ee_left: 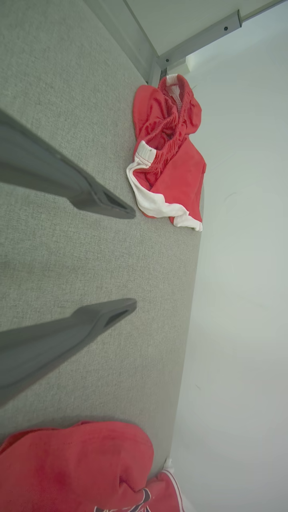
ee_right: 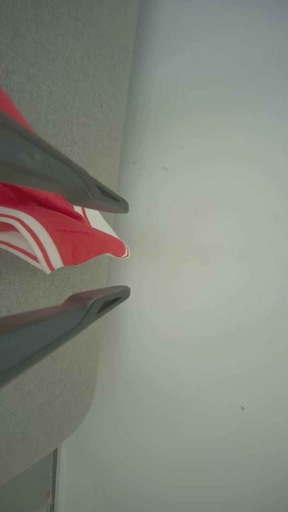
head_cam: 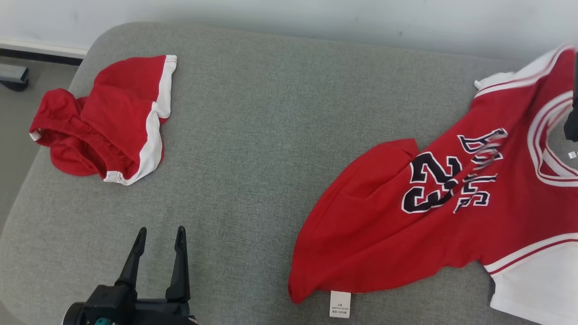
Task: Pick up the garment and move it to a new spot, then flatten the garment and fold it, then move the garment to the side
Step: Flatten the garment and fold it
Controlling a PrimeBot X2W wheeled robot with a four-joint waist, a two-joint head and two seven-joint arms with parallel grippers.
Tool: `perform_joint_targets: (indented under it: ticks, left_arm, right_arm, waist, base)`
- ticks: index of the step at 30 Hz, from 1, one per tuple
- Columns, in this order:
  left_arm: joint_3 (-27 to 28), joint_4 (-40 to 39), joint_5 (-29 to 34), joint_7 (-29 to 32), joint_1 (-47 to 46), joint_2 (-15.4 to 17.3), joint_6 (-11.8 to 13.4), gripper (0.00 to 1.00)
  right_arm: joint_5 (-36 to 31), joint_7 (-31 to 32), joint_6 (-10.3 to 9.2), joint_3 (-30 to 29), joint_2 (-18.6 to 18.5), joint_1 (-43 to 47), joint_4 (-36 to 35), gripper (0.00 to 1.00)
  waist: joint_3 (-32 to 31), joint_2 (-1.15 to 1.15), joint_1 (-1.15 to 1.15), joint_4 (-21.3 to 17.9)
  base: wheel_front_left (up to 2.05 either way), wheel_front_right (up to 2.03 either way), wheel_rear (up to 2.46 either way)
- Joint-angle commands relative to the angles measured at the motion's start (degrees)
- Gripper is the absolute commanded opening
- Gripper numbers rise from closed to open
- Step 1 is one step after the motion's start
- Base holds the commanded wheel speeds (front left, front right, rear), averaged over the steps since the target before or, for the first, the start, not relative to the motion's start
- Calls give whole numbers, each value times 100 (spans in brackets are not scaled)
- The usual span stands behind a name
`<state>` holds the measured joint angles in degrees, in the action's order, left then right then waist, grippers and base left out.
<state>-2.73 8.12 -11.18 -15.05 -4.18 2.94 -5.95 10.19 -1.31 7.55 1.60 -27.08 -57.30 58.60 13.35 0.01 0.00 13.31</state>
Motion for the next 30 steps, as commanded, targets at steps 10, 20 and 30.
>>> perform_joint_targets:
  ticks: [10,20,30]
  left_arm:
    - [246,26,91,-19,199,-6,-30,100]
    - [388,-107,217,-19,592,-6,28,100]
    - [489,-226,299,-19,881,-7,69,100]
  right_arm:
    - [173,-1022,-13,231,139,173,12,100]
    - [736,-1386,-13,498,304,1417,-1263,100]
    - [835,-1384,-13,-6,655,3540,-3354,100]
  waist:
    - [-503,-1,0,-311]
    - [-1021,-1,0,-744]
    - [-1274,-1,0,-961]
  base:
    - [0,0,0]
    - [0,0,0]
    - [0,0,0]
